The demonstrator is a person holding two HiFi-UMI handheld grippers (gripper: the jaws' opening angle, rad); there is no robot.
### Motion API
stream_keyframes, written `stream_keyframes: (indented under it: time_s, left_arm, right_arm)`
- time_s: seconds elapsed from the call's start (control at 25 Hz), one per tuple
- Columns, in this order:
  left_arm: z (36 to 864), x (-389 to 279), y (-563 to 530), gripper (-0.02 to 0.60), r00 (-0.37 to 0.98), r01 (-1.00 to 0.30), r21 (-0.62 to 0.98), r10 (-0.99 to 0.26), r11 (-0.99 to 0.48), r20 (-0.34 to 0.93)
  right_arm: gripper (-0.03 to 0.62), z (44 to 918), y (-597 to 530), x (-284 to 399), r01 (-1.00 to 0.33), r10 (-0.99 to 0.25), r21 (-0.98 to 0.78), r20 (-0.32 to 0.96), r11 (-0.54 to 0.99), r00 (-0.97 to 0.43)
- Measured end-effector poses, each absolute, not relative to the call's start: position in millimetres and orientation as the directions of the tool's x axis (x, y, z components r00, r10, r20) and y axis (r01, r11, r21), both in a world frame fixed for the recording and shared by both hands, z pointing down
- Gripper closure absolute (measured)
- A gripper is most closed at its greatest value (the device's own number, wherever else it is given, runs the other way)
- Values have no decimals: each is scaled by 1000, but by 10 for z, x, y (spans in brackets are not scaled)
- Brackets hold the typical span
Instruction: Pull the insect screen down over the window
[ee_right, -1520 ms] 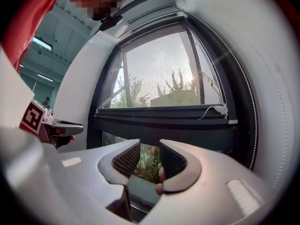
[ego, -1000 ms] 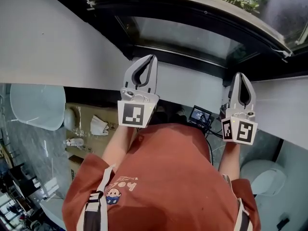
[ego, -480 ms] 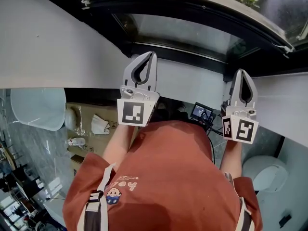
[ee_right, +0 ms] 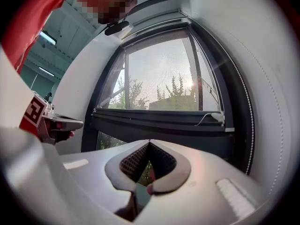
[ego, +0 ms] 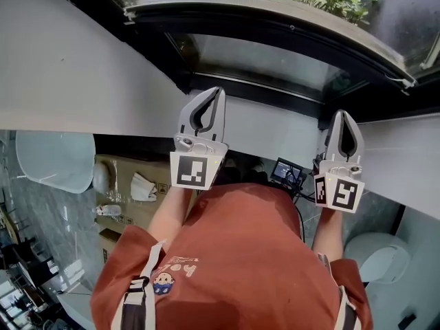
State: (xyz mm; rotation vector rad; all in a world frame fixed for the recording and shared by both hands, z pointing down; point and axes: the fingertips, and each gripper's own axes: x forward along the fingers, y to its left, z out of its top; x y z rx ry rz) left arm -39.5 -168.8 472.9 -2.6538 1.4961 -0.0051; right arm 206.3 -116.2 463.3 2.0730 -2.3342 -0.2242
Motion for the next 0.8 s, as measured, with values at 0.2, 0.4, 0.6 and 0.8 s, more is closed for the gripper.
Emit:
stream_keyframes:
  time_s: [0.2, 0.4, 0.6, 0.8]
  left_arm:
    - [4729, -405, -1700, 575, 518, -854, -82, -854, -513, -45]
    - [4728, -398, -1703, 575, 520, -853, -84, -853, -516, -48]
    - [4723, -400, -1703, 575, 519, -853, -85, -853, -515, -48]
    - [4716, -421, -1704, 575, 518, -854, -86, -854, -513, -53]
  right_arm:
    - [585, 4632, -1177, 2069, -988, -989, 115, -87, 106, -117]
    - [585, 4639, -1193, 2043, -987, -989, 116, -86, 110, -120]
    - [585, 4646, -1201, 2033, -987, -989, 119, -80, 111, -121]
    - [585, 4640, -1206, 2015, -987, -989, 119, -80, 112, -122]
